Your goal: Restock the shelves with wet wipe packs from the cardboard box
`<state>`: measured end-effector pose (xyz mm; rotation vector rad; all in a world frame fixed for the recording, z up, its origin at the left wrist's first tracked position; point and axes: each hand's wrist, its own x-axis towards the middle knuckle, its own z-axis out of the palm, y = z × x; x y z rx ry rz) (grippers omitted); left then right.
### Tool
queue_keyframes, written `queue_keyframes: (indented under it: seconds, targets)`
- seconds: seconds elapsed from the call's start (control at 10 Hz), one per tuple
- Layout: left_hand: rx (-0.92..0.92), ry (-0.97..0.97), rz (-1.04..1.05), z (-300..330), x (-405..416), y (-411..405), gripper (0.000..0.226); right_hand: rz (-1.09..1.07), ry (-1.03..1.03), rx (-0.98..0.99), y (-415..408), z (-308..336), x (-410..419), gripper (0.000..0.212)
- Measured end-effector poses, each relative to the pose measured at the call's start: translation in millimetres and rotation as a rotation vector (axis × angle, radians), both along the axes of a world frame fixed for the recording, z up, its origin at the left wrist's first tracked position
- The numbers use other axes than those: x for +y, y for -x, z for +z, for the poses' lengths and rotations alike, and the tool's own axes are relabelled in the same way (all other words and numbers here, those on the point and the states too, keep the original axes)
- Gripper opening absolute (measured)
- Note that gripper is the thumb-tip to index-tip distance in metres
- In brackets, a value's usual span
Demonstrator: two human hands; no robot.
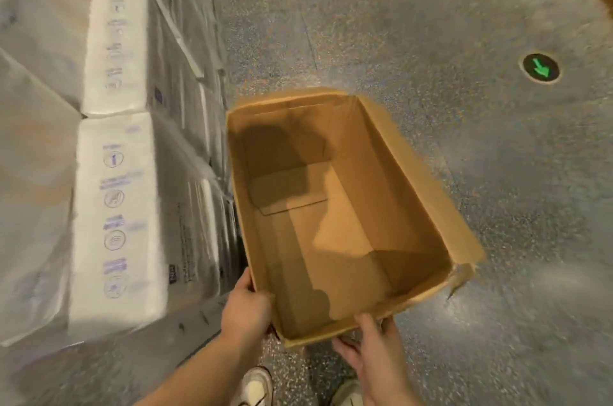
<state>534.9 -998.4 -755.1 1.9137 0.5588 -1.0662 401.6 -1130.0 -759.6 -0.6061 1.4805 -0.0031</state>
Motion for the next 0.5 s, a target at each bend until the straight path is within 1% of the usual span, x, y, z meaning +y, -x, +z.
queue_keyframes:
  seconds: [0.1, 0.2, 0.3, 0.4, 0.5]
  targets:
    - [-0.008, 0.045, 0.22, -56, 2, -9, 0.05, 0.027, 0.023, -0.069, -18, -48, 16, 0.048]
    - [-0.078, -0.01, 0.348, -94, 3, -15, 0.052, 0.052, 0.052, -0.126, -39, -81, 27, 0.053]
    - [-0.128, -0.115, 0.297, -110, 2, -14, 0.053, 0.147, 0.0, -0.171, -51, -98, 27, 0.051]
    - [-0.045, -0.21, 0.241, -102, -7, -8, 0.066, 0.354, -0.084, -0.088, -41, -105, 17, 0.064]
    - [-0.008, -0.221, 0.123, -68, -19, 4, 0.055, 0.524, -0.067, 0.024, -22, -87, -3, 0.062]
